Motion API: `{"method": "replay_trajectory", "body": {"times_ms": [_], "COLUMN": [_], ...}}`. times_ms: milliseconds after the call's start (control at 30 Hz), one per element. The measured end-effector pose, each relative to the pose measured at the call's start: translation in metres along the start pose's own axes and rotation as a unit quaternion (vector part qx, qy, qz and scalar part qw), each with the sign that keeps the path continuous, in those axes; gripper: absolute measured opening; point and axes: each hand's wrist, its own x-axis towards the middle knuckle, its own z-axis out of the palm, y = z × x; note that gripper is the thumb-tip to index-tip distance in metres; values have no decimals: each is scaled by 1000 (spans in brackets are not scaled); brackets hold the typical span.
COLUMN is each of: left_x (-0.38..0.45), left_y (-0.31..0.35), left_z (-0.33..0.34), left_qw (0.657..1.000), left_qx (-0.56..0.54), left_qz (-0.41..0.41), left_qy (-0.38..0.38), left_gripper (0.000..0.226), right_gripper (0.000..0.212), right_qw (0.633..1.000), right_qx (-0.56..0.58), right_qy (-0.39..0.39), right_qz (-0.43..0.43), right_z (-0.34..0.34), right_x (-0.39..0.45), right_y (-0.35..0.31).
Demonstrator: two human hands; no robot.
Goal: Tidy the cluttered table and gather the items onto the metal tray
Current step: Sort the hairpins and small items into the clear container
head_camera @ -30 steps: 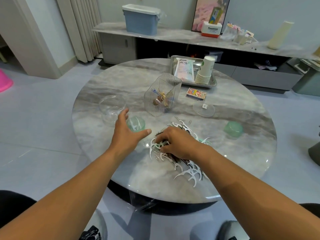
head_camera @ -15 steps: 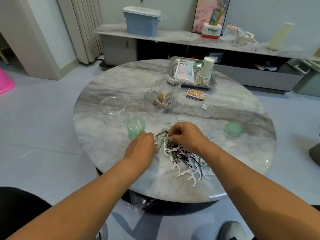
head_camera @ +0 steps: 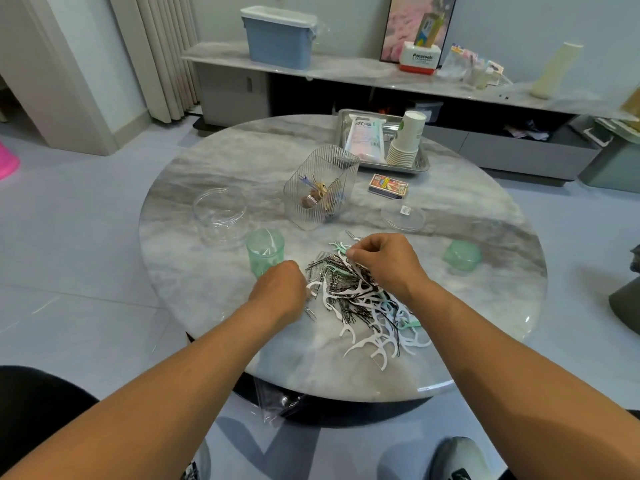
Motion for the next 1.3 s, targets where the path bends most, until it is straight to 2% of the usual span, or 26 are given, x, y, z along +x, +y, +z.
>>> {"method": "replay_trajectory", "body": {"times_ms": [133, 233, 367, 533, 633, 733, 767, 833, 900, 933, 1000, 1067, 1167, 1233, 1300], "left_x": [2, 3, -6, -9, -10, -9, -8, -3, 0, 2, 5, 9, 14, 17, 19], "left_y": [6, 18, 32, 35, 34, 33, 34, 33, 35, 35, 38, 41, 45, 48, 50], "left_z": [-10, -19, -19, -17, -19, -19, -18, -15, -11, -10, -5, -2, 0, 2, 3], "left_qw": [992, 955, 884, 823, 790, 783, 793, 841, 873, 882, 899, 913, 905, 874, 832], "left_qx": [-112, -287, -461, -551, -595, -609, -596, -532, -479, -462, -428, -394, -403, -458, -528], "left_qz": [-26, -37, -75, -100, -81, -76, -83, -88, -85, -86, -88, -95, -132, -158, -170], "left_qy": [45, 55, -9, -93, -120, -105, -89, -46, -21, -18, -25, -31, -33, -28, -22], "left_gripper": [14, 11, 2, 11, 14, 16, 16, 12, 14, 19, 25, 25, 26, 26, 21], "right_gripper": [9, 10, 15, 12, 12, 11, 10, 7, 16, 22, 29, 23, 4, 7, 10], "right_qw": [992, 971, 938, 924, 931, 949, 963, 998, 994, 987, 975, 968, 966, 974, 990], "right_qx": [126, 228, 307, 344, 332, 288, 249, 62, -113, -158, -212, -240, -250, -225, -138], "right_qy": [9, -30, -95, -74, -63, -55, -37, 6, -9, -34, -66, -67, -43, -21, -1], "right_qz": [25, 61, 132, 146, 137, 115, 94, 30, -4, -4, -6, -27, -45, -33, -1], "right_z": [-2, 1, 10, 17, 21, 25, 25, 18, 11, 10, 11, 14, 13, 10, 8], "right_x": [1, -3, -7, -8, -7, -6, -5, 0, 3, 3, 1, -2, -3, -2, -3], "right_y": [-4, -13, -22, -24, -26, -24, -20, -10, -2, 1, 6, 9, 10, 12, 11]}}
